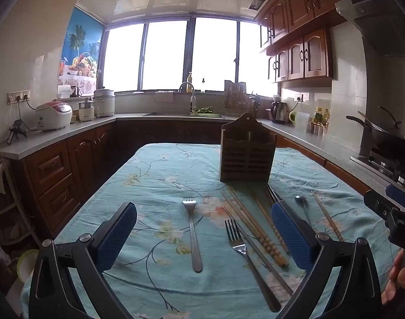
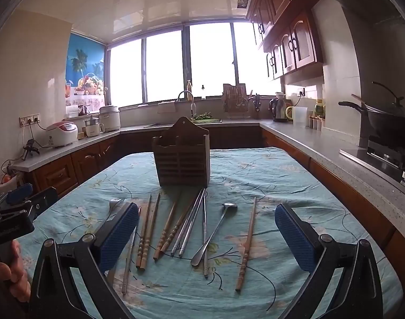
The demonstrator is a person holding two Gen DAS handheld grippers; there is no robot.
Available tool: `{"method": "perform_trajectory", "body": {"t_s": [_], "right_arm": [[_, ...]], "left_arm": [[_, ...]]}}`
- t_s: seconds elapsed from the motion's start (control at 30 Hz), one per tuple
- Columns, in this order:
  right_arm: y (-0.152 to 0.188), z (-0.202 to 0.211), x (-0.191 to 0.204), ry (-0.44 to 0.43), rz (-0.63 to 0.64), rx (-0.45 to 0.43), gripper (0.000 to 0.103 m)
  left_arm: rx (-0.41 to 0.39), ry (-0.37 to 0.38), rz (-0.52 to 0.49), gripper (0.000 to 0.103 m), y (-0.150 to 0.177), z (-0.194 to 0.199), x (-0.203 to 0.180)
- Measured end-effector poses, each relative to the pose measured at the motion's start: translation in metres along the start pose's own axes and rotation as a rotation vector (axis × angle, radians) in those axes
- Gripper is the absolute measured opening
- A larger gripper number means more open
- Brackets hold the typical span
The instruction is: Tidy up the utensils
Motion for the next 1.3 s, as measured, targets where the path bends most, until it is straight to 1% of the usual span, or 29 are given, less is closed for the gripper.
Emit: {"method": "perform_trajectory", "body": {"t_s": [0.1,0.3,0.43,0.5,0.57,1.3], "right_arm": [[-0.002,0.001,0.000,-0.011,-0.005,-0.009,0.103],[-0.001,-0.003,0.003,-0.036,-0.011,0.004,0.103],[0.001,-0.004,0.004,-0.049,-0.017,0.008,0.103],[0.001,-0.003,0.005,-0.050,-0.018,0.004,0.103],[0.001,-0.003,0.005,-0.048,-0.016,0.003,0.103],[0.003,-0.005,0.004,-0.059,-0.020,0.010,0.103]], "left_arm": [[-0.001,-0.005,-0.003,0.102,0.000,0.001,0.001],[0.002,-0.012,-0.005,0.102,0.001,0.005,0.002],[0.002,-0.008,-0.006,0.102,-0.004,0.005,-0.002],[0.004,-0.005,-0.006,0.102,-0.006,0.007,-0.001],[0.007,-0.006,-0.006,0.102,-0.002,-0.001,0.000],[0.015,-0.004,-0.006,0.102,0.000,-0.004,0.000]]}}
Point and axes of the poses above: each gripper's, at about its wrist camera, not at the fingertips, and z roughly against the way its jaws point, x to its left, y to its underside, the point moved 9 cm from there along -z, roughly the way its jaws point, and after that the axes turned 5 degrees about z, right-handed, at the moved point
